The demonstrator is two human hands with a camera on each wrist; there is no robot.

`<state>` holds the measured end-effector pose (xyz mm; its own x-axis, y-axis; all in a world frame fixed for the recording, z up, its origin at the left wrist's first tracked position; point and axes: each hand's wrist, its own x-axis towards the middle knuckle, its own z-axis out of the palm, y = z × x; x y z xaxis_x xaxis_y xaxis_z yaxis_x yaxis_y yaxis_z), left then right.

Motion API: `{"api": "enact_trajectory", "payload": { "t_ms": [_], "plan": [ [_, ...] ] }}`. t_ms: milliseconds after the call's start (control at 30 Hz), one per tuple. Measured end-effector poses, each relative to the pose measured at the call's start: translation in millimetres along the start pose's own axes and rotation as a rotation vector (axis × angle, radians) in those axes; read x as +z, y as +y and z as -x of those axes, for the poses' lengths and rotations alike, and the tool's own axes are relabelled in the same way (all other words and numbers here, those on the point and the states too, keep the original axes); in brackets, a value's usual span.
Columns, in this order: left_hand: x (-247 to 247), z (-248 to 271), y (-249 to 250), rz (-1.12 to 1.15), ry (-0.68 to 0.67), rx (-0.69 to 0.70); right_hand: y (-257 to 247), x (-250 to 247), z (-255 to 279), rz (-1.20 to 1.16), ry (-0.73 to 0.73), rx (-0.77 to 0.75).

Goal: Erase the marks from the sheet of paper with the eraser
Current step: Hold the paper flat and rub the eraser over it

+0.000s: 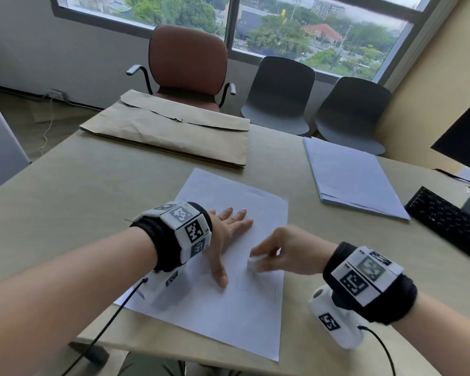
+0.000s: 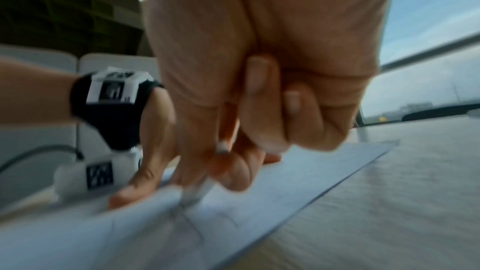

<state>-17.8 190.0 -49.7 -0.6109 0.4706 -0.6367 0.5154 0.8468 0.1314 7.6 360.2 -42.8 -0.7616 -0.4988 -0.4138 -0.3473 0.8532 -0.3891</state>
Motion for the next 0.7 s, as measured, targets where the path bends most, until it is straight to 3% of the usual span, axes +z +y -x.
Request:
{"api": "enact_trajectory", "payload": {
  "t_ms": [67,233,433,600,700],
  "plan": [
    [0.0,-0.2,0.4,-0.005,-0.001,0.0,-0.4,-4.6,-1.4,-0.022,-0.07,0.007],
    [0.1,-0.6,0.2,-0.013,-0.004,0.002,3.1,-9.9,-15.8,-0.023,0.187,0.082],
    [0.2,-0.8,-0.6,-0.017,-0.007,0.004,-1.7,0.1,3.4,-0.014,0.0,0.007],
    [0.0,0.4,-0.1,-0.022,0.001,-0.006,3.9,-0.8,-8.8,-0.023,0.24,0.103],
    [0.0,0.3,-0.1,-0.025,0.002,-0.006,-6.0,12.5,8.0,0.03,0.095,0.001]
  ]
}}
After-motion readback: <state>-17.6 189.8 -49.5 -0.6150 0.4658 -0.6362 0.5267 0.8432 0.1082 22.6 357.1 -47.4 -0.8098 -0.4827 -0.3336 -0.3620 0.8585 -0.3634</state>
